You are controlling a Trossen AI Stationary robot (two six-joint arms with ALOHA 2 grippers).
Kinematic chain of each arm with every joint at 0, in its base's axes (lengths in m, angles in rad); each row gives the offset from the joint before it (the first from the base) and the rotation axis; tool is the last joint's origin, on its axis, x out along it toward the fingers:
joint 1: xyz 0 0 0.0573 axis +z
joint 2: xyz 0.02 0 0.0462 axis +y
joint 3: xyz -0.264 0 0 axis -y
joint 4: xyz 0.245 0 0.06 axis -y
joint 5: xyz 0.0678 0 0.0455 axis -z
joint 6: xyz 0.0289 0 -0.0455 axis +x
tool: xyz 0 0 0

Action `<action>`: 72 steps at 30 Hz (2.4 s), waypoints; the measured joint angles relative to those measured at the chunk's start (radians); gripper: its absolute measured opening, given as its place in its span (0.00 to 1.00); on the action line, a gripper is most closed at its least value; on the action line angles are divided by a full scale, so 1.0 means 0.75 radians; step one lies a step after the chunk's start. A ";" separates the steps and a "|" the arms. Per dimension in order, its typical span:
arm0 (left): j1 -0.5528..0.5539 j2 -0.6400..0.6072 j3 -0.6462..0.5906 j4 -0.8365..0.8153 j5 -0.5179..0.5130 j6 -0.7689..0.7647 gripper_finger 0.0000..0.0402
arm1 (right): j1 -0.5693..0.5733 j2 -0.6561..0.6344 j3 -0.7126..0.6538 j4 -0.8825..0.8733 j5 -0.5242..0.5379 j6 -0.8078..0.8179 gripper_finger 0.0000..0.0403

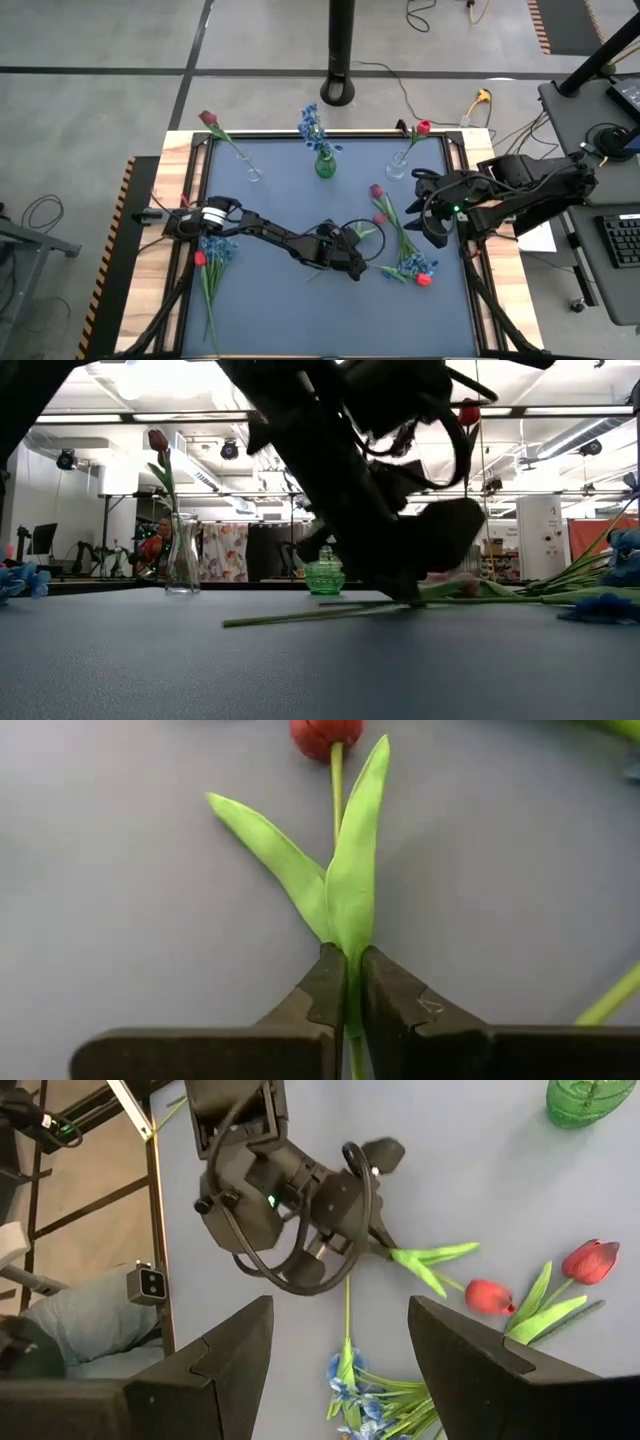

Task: Sort flowers into vase by color
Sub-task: Put the left red flower into the left transparent vase

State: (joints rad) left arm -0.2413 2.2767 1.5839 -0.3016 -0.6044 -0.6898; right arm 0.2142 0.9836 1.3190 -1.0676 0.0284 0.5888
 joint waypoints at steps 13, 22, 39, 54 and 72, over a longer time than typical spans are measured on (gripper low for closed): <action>-0.090 -0.272 0.002 -0.338 -0.342 -0.017 0.01 | 0.003 0.000 0.000 0.003 0.036 -0.024 0.56; -0.207 -0.471 -0.016 -0.493 -0.464 -0.022 0.01 | 0.014 0.000 -0.006 0.004 0.132 -0.124 0.56; -0.424 -1.031 -1.025 1.410 -0.136 0.882 0.01 | 0.142 0.014 -0.414 0.813 0.328 -0.495 0.56; -0.291 -1.254 -1.404 2.204 -0.323 1.584 0.01 | 0.143 0.321 -0.488 1.365 0.326 -0.718 0.56; 0.813 -1.596 -1.635 2.190 0.422 1.466 0.01 | 0.145 0.385 -0.455 1.371 0.313 -0.751 0.56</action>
State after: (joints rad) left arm 0.3685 1.0796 0.3577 1.3409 -0.2880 0.4097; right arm 0.3229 1.2720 0.9779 -0.0391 0.2634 0.0254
